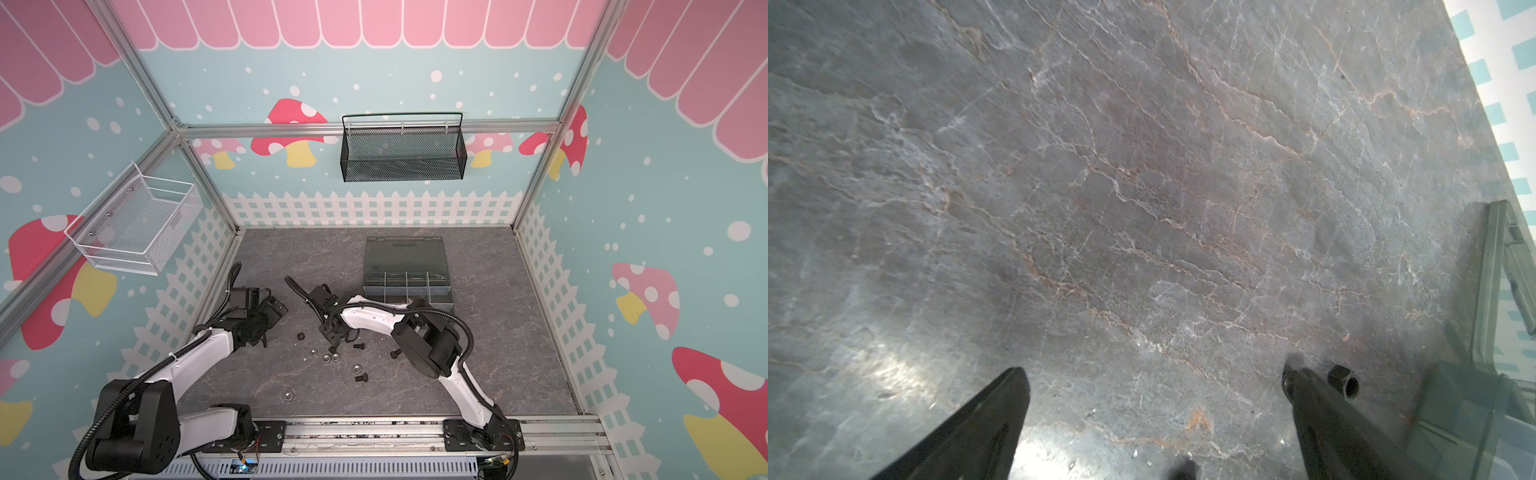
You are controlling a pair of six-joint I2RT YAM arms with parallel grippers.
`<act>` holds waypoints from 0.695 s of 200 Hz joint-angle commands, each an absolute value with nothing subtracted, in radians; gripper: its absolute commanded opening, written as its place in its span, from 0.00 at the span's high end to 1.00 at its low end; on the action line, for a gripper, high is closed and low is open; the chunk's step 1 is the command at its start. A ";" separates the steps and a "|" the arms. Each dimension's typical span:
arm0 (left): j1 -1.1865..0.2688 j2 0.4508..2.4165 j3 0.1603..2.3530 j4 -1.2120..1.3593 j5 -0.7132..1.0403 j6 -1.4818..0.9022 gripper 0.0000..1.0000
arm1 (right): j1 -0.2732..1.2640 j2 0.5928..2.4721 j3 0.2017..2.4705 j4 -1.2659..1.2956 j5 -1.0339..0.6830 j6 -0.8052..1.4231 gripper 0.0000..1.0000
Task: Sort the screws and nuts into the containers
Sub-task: 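Lower the right gripper onto another silver wing nut and close it, then carry the wing nut with the right gripper into the box compartment nearest the robot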
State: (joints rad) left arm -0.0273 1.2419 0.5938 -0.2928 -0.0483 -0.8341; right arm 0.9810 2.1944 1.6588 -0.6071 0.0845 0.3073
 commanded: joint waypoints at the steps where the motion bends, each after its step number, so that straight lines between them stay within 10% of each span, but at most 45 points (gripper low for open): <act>1: -0.021 1.238 0.583 -0.276 -0.053 -0.850 0.00 | 0.976 2.207 1.628 -0.623 0.066 0.321 0.49; 139: -0.020 1.244 0.582 -0.273 -0.051 -0.852 0.00 | 0.979 2.148 1.562 -0.627 0.016 0.342 0.68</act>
State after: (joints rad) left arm -0.0273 1.2419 0.5934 -0.2863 -0.0483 -0.8341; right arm 0.9749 2.1582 1.5940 -0.5758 0.0326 0.3340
